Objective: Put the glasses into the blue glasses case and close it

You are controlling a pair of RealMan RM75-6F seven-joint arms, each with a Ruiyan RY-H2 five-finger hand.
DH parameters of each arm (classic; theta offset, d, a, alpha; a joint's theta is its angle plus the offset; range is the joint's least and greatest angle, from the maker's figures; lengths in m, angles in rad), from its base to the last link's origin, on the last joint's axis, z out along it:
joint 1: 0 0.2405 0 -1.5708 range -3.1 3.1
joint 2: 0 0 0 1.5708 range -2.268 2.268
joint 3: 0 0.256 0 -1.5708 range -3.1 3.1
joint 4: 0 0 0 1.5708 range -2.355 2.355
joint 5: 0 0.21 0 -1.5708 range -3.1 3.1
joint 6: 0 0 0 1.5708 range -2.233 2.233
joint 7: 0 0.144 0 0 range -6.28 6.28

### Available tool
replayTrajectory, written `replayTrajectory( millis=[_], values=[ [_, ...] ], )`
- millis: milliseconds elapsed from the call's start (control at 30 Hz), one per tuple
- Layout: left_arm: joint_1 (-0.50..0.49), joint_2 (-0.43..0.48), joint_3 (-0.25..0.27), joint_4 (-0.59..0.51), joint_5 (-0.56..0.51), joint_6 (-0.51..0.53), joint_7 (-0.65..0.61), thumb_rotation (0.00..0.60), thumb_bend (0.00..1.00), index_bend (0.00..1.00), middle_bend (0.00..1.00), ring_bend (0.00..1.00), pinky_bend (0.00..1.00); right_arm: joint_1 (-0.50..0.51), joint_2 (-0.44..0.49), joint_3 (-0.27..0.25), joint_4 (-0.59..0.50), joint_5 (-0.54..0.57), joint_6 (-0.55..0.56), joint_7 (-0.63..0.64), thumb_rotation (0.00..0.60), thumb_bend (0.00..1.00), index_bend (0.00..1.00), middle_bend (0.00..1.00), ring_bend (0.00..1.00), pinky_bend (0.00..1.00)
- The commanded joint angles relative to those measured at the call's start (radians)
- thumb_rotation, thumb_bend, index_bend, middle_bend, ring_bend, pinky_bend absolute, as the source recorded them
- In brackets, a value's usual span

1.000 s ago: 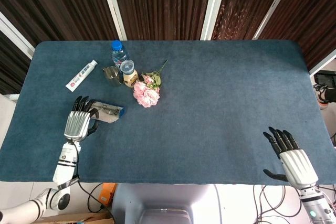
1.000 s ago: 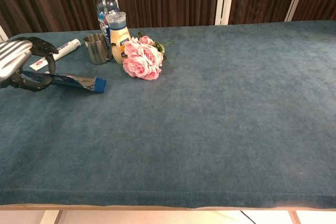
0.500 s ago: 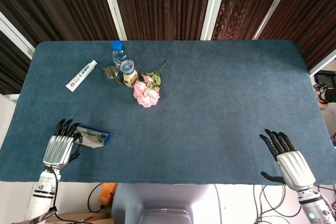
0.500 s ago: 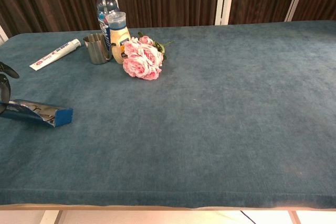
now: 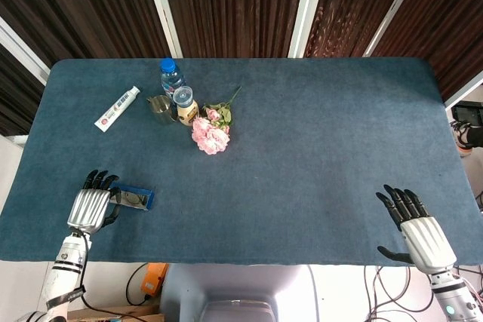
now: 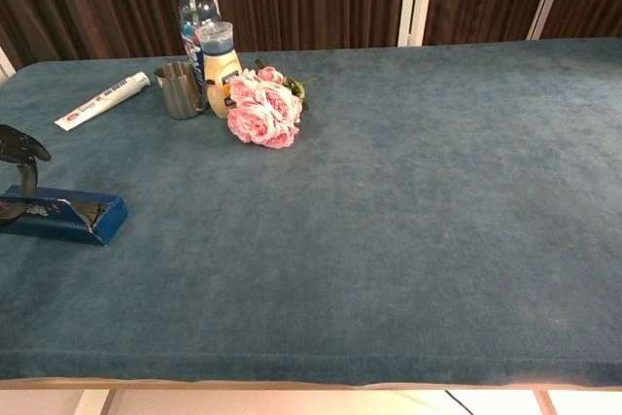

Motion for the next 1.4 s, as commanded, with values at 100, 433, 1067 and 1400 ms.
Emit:
replayTrajectory(
  millis=[100, 433, 1067, 1400],
  values=[
    [-0.043, 0.004, -0.042, 0.006, -0.091, -0.088, 0.023, 0.600, 0.50, 0.67, 0.21, 0.10, 0.09, 0.001, 0.001, 0.001, 0.001, 0.001, 0.000, 0.004, 0.600, 0.10, 0.00, 0.00, 0.00, 0.00],
    [-0.100, 0.023, -0.078, -0.035, -0.173, -0.138, 0.093, 0.600, 0.49, 0.65, 0.21, 0.10, 0.10, 0.002, 0.001, 0.001, 0.001, 0.003, -0.003, -0.001, 0.600, 0.10, 0.00, 0.00, 0.00, 0.00],
    [-0.207, -0.010, -0.122, 0.054, -0.326, -0.225, 0.133, 0.600, 0.49, 0.64, 0.22, 0.12, 0.11, -0.001, 0.007, 0.003, 0.003, 0.007, 0.002, 0.011, 0.600, 0.10, 0.00, 0.00, 0.00, 0.00],
    [-0.246, -0.036, -0.138, 0.112, -0.386, -0.248, 0.136, 0.600, 0.49, 0.64, 0.23, 0.13, 0.11, 0.000, 0.007, 0.002, 0.003, 0.007, 0.000, 0.013, 0.600, 0.10, 0.00, 0.00, 0.00, 0.00]
  ],
)
